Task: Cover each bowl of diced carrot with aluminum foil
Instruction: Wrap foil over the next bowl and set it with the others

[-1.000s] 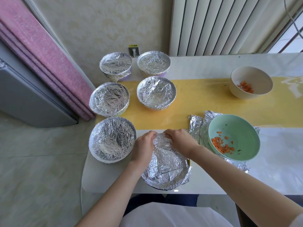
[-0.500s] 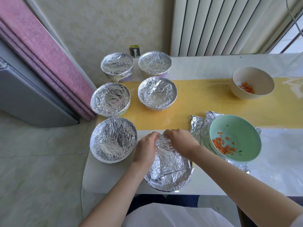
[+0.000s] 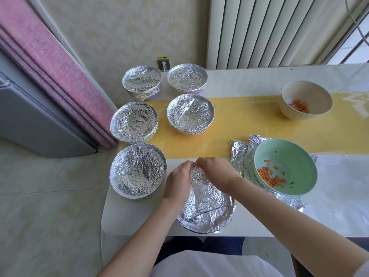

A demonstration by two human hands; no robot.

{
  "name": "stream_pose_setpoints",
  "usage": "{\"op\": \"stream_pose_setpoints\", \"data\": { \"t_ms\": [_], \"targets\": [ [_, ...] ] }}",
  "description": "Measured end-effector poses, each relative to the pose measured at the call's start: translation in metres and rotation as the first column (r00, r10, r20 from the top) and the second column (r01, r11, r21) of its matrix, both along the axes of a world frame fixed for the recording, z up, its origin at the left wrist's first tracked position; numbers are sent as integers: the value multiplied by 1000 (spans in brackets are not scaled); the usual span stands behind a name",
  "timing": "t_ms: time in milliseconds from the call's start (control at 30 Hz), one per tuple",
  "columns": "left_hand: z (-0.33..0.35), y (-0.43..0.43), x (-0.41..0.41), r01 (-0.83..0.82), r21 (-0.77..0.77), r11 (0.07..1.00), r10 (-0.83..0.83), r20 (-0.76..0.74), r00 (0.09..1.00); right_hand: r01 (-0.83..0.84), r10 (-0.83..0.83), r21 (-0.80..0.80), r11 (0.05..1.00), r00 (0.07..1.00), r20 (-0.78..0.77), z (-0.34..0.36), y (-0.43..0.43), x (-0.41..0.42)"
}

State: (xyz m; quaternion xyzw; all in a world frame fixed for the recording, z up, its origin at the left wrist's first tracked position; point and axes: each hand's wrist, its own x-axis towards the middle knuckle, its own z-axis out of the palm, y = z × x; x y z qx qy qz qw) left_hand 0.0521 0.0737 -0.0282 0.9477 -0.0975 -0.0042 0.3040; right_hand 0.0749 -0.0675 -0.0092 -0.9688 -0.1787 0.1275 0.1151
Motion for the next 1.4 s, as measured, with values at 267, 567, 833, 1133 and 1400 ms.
{"op": "stream_pose_setpoints", "data": {
  "t_ms": [267,567,833,1133,1400],
  "targets": [
    [-5,7,-6,-90,-48,995,90,-18,996,70,-65,105,992,996,-53,-1,-6,-7],
    [-4,8,0,4,34,999,-4,-21,1000,-50,48,81,995,998,27,-8,-4,-2],
    [-3,7,3,-25,26,999,26,-43,999,133,-127,132,982,990,-53,-17,-7,-1],
    [1,5,1,-17,14,1000,17,-11,1000,2,-1,20,1000,998,-70,-5,-4,9],
    [2,4,-1,-27,5,1000,27,-35,999,-24,20,-66,998,998,-62,-7,0,9]
  ]
}}
